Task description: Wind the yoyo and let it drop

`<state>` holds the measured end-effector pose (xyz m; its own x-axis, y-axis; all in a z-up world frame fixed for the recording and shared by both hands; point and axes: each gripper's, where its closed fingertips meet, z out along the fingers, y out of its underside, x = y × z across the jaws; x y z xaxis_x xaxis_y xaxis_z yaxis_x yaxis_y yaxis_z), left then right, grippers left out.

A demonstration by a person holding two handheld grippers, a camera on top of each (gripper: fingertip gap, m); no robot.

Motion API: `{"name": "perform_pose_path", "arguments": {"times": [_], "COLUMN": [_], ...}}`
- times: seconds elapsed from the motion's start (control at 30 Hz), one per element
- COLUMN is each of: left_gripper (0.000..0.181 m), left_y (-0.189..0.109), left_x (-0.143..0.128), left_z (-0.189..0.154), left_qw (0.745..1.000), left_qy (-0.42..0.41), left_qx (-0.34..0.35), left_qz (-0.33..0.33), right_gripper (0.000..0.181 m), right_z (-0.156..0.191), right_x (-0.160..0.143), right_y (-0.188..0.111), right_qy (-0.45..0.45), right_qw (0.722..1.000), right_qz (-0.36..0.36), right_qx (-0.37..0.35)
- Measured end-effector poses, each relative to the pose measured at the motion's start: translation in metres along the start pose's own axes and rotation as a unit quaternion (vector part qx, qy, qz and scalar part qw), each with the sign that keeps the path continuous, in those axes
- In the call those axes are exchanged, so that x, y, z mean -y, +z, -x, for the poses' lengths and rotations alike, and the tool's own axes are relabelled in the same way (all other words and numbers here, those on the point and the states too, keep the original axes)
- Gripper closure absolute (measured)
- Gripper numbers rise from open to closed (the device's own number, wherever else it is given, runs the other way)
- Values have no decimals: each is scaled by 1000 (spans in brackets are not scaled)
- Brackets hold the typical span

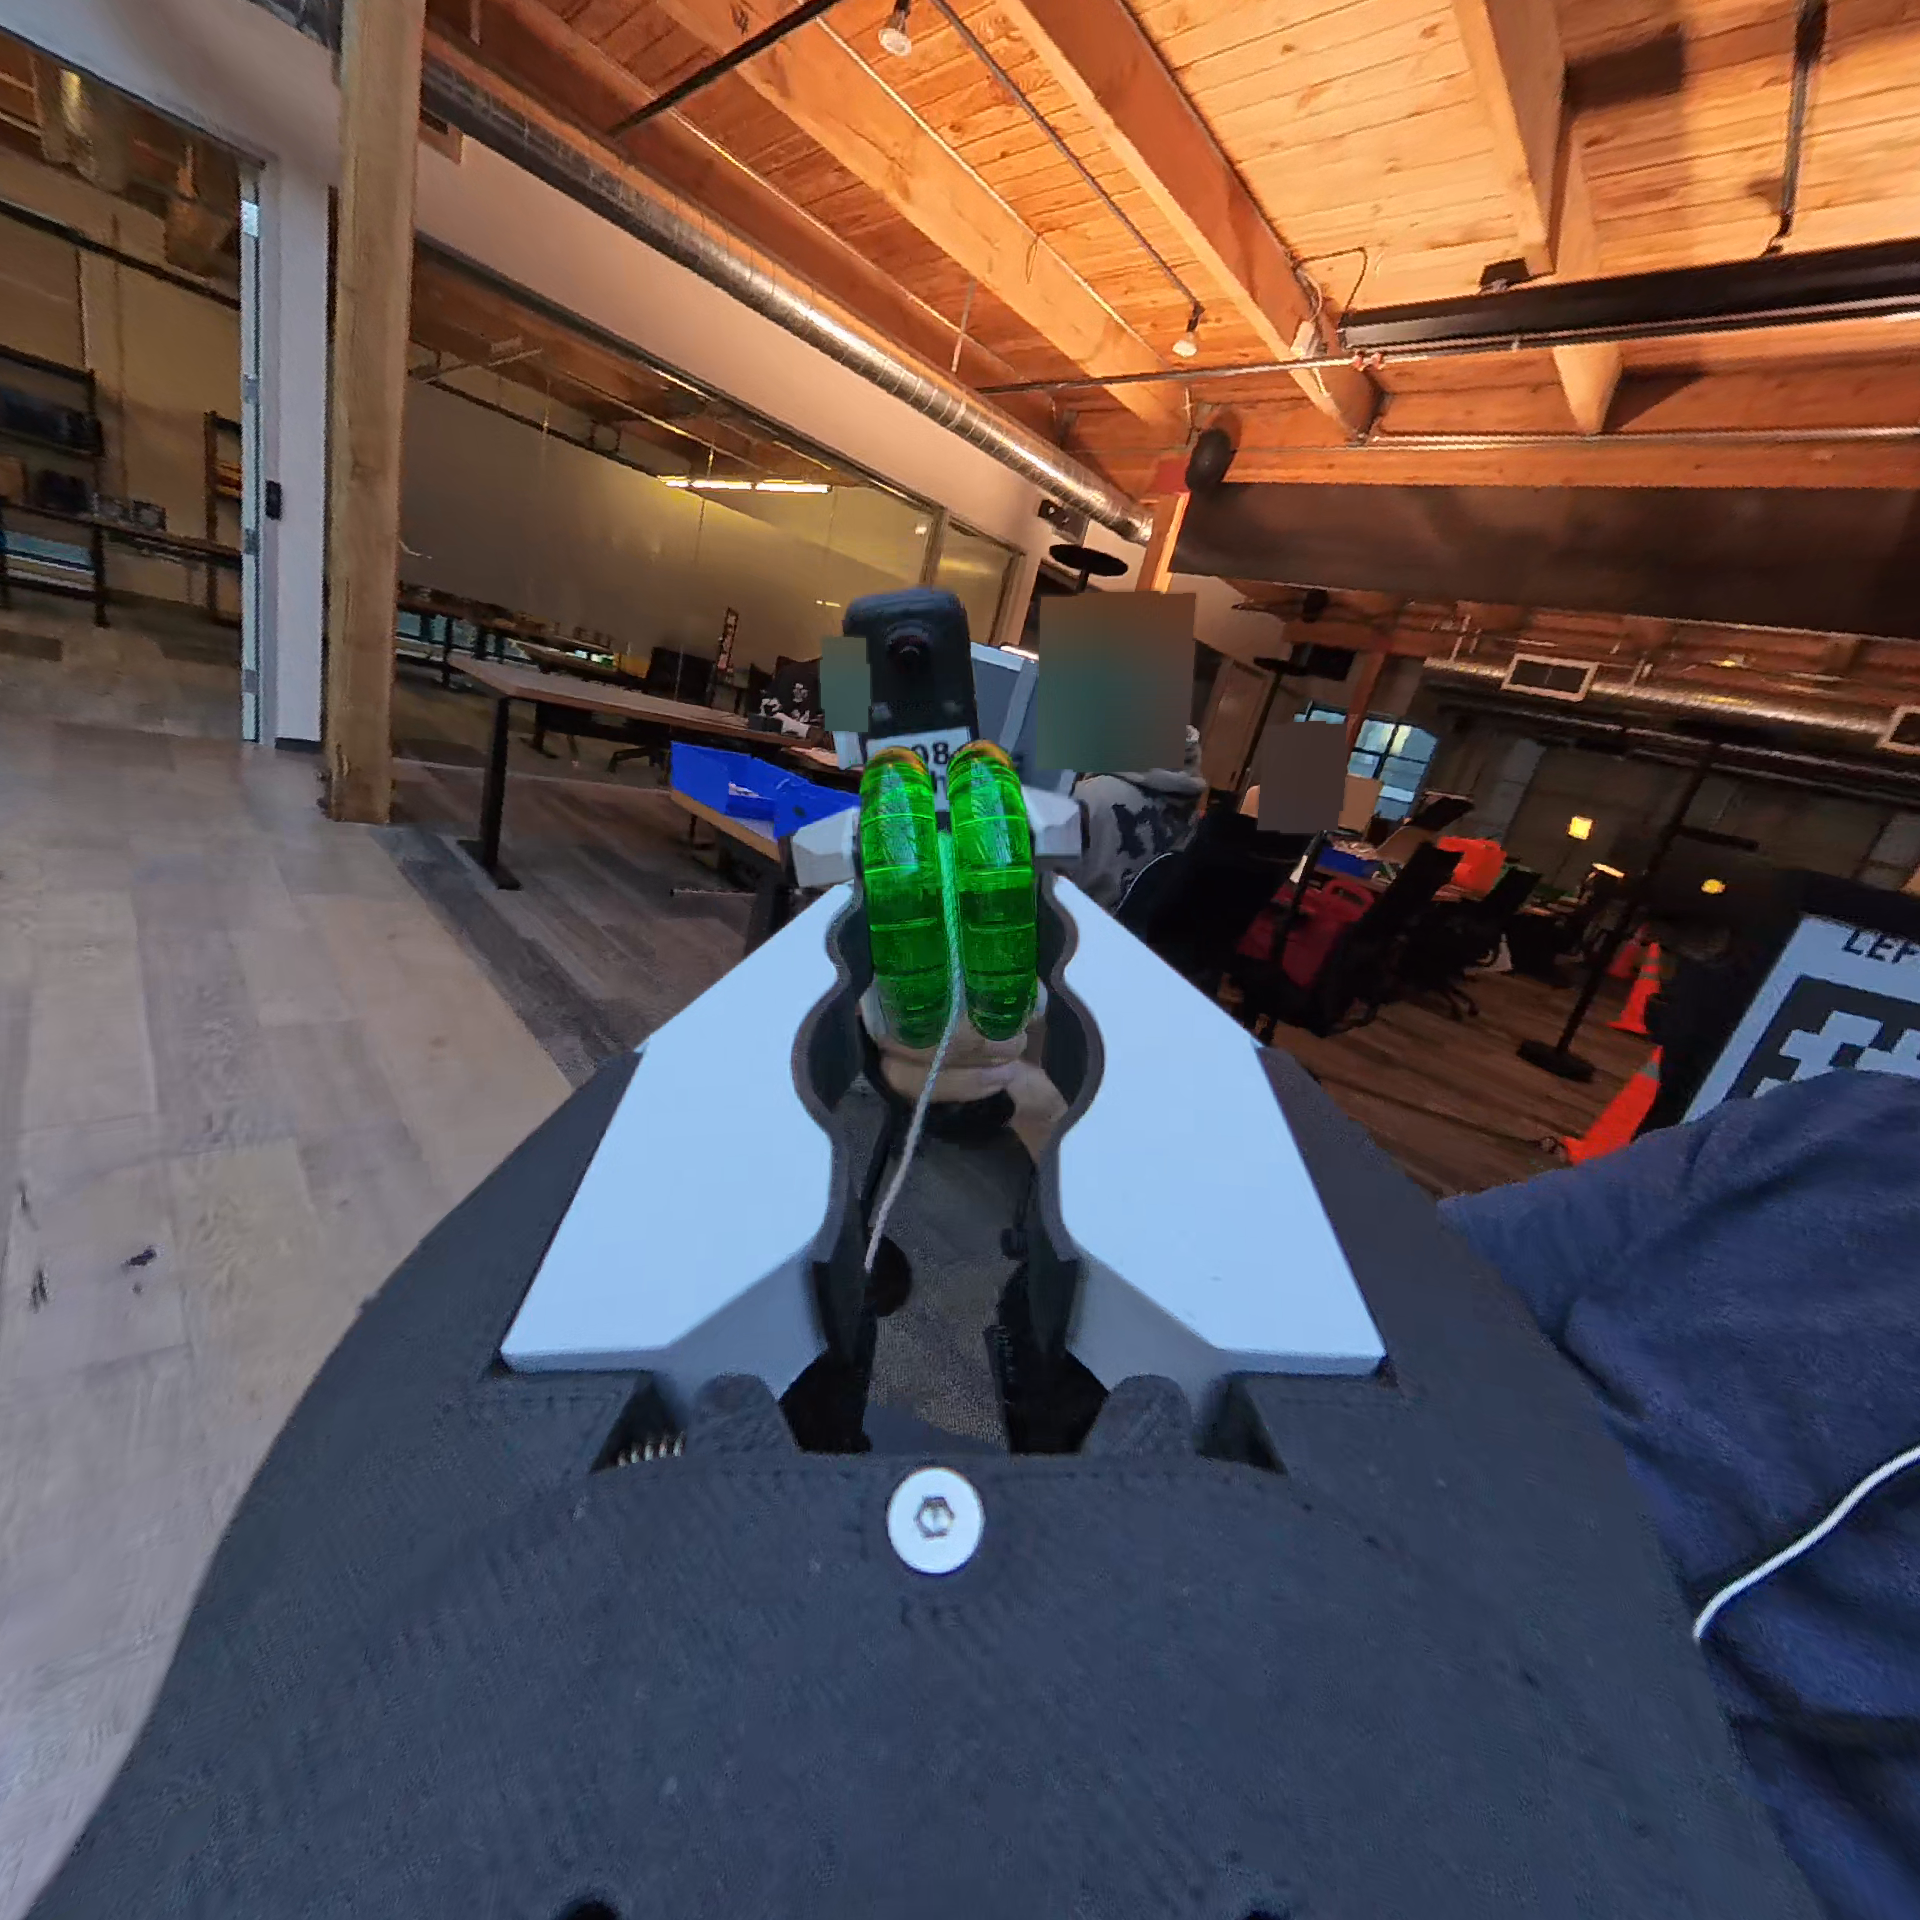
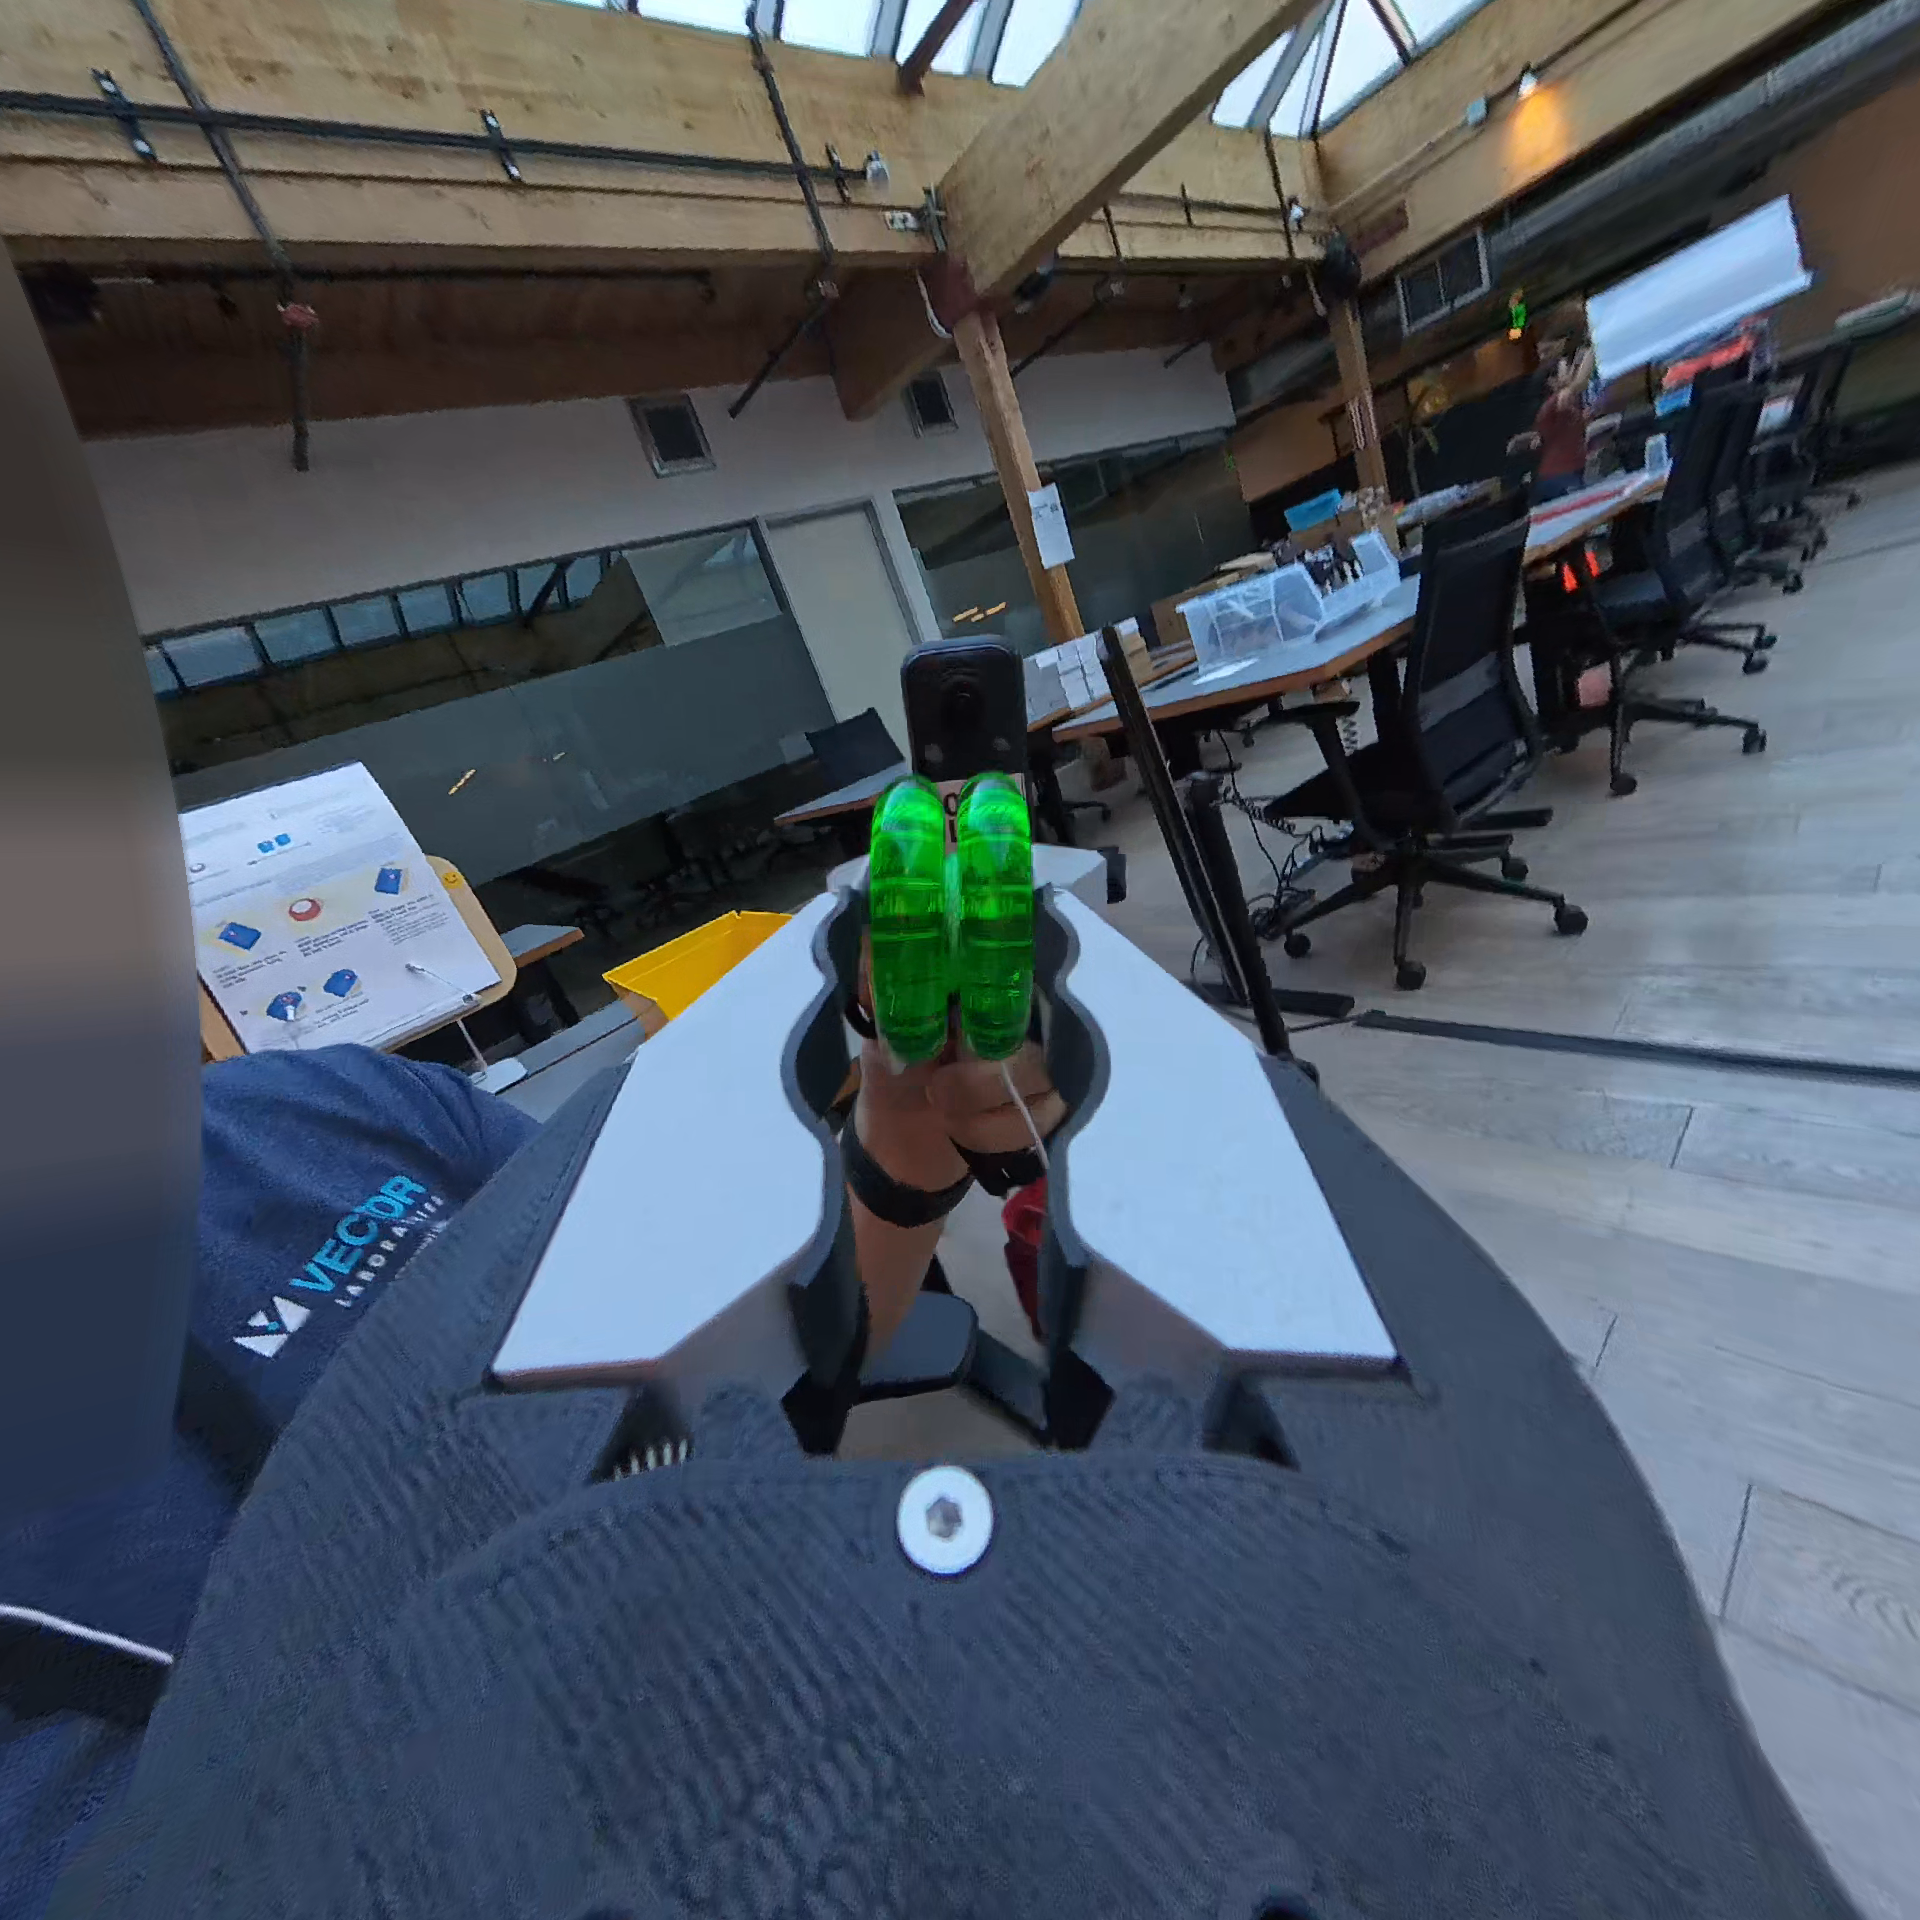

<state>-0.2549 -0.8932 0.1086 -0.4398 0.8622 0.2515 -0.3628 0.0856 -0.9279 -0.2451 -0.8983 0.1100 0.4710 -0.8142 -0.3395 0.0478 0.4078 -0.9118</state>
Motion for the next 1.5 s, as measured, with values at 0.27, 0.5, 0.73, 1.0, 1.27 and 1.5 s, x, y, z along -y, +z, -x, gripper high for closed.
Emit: {"name": "perform_pose_path", "arguments": {"times": [0.27,0.5,0.73,1.0,1.27,1.5], "left_gripper": [152,152,152,152,152,152], "left_y": [-3,-48,-79,-69,-50,-56], "left_x": [23,31,-10,-57,-72,-25], "left_z": [6,5,15,37,53,73], "left_qw": [998,992,984,960,928,941], "left_qy": [26,77,98,148,217,159], "left_qx": [37,95,135,191,242,299], "left_qz": [-40,-34,65,142,181,25], "right_gripper": [115,167,181,181,181,168], "right_z": [-72,-153,-153,-86,-36,-6], "right_x": [-143,-167,-67,38,45,-15], "right_y": [37,-27,-73,-19,37,50], "right_qy": [7,-41,-41,-143,-203,-214], "right_qw": [994,949,943,910,867,840], "right_qz": [47,47,44,199,314,389], "right_qx": [-94,-310,-328,-334,-329,-313]}}
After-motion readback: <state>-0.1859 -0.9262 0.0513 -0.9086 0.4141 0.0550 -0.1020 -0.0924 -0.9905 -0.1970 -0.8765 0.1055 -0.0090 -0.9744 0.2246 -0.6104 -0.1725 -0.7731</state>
